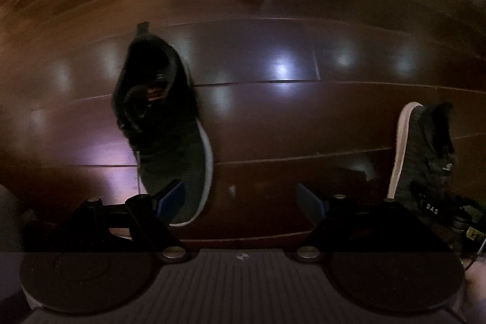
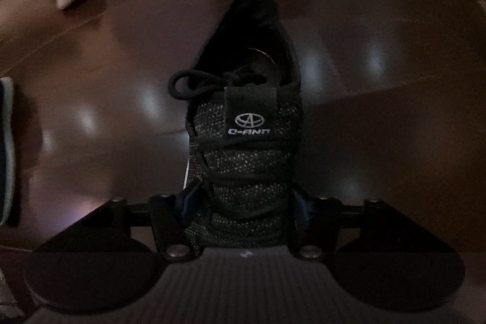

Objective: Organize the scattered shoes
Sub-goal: 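Set the sneakers down side by side and open both tools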

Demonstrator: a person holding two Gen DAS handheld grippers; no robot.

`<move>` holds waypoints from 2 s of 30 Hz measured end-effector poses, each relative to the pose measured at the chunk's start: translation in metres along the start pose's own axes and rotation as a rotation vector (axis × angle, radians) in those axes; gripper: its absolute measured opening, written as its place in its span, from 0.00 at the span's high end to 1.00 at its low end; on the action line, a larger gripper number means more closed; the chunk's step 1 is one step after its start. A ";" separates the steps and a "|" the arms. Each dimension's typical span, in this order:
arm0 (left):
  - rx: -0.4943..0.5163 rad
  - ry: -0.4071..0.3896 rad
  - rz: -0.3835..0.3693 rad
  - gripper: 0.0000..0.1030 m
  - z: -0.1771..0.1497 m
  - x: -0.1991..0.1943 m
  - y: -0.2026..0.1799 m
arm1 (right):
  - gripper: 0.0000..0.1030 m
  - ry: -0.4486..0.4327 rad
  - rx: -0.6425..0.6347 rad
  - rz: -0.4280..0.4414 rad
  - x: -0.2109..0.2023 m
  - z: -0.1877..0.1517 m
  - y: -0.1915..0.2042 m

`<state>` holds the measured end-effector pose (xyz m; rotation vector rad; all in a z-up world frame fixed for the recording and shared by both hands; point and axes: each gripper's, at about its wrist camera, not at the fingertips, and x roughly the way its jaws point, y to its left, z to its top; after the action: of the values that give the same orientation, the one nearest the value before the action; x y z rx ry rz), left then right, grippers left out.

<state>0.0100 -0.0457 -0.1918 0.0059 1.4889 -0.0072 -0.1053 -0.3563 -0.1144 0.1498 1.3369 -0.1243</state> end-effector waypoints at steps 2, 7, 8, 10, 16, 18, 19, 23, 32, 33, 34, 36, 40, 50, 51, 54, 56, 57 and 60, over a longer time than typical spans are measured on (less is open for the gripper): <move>-0.016 0.000 0.004 0.17 0.002 0.001 0.007 | 0.40 -0.004 -0.016 0.023 0.008 0.004 0.014; -0.063 -0.030 0.022 0.17 0.007 0.002 0.031 | 0.41 -0.016 -0.054 0.070 0.024 0.020 0.042; -0.080 -0.041 0.041 0.17 0.008 0.003 0.039 | 0.41 -0.019 -0.062 0.078 0.024 0.025 0.048; -0.102 -0.049 0.055 0.17 0.010 0.004 0.048 | 0.41 -0.022 -0.079 0.099 0.026 0.035 0.063; -0.213 -0.037 0.059 0.17 0.013 0.004 0.084 | 0.41 -0.020 -0.116 0.165 0.042 0.058 0.105; -0.242 -0.032 0.053 0.17 0.015 0.001 0.093 | 0.41 -0.019 -0.137 0.171 0.051 0.060 0.115; -0.249 -0.031 0.050 0.17 0.015 0.001 0.096 | 0.41 -0.019 -0.157 0.172 0.055 0.062 0.124; -0.272 -0.034 0.044 0.17 0.017 -0.002 0.102 | 0.41 -0.021 -0.226 0.185 0.068 0.072 0.139; -0.284 -0.032 0.042 0.17 0.015 -0.004 0.106 | 0.41 -0.013 -0.303 0.212 0.082 0.041 0.162; -0.284 -0.031 0.048 0.17 0.015 -0.003 0.107 | 0.41 -0.012 -0.309 0.213 0.087 0.036 0.166; -0.282 -0.034 0.053 0.17 0.015 -0.002 0.108 | 0.41 -0.012 -0.324 0.206 0.087 0.034 0.170; -0.277 -0.039 0.064 0.17 0.014 -0.002 0.109 | 0.41 -0.019 -0.345 0.193 0.107 0.036 0.182; -0.254 -0.062 0.098 0.17 0.015 -0.001 0.109 | 0.41 -0.005 -0.333 0.207 0.147 0.039 0.223; -0.265 -0.040 0.087 0.17 0.016 0.004 0.111 | 0.43 0.044 -0.311 0.287 0.148 0.013 0.233; -0.265 -0.040 0.086 0.17 0.016 0.004 0.110 | 0.43 0.053 -0.292 0.295 0.149 0.015 0.233; -0.270 -0.039 0.081 0.17 0.016 0.003 0.110 | 0.43 0.075 -0.266 0.326 0.150 0.016 0.233; -0.274 -0.041 0.077 0.17 0.017 0.002 0.110 | 0.42 0.092 -0.251 0.347 0.151 0.016 0.232; -0.276 -0.043 0.075 0.17 0.018 0.001 0.109 | 0.42 0.100 -0.244 0.357 0.151 0.015 0.232; -0.275 -0.051 0.071 0.17 0.018 -0.002 0.107 | 0.37 0.106 -0.239 0.357 0.150 0.011 0.234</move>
<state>0.0286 0.0614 -0.1886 -0.1623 1.4273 0.2532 -0.0192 -0.1288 -0.2496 0.1920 1.3980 0.3477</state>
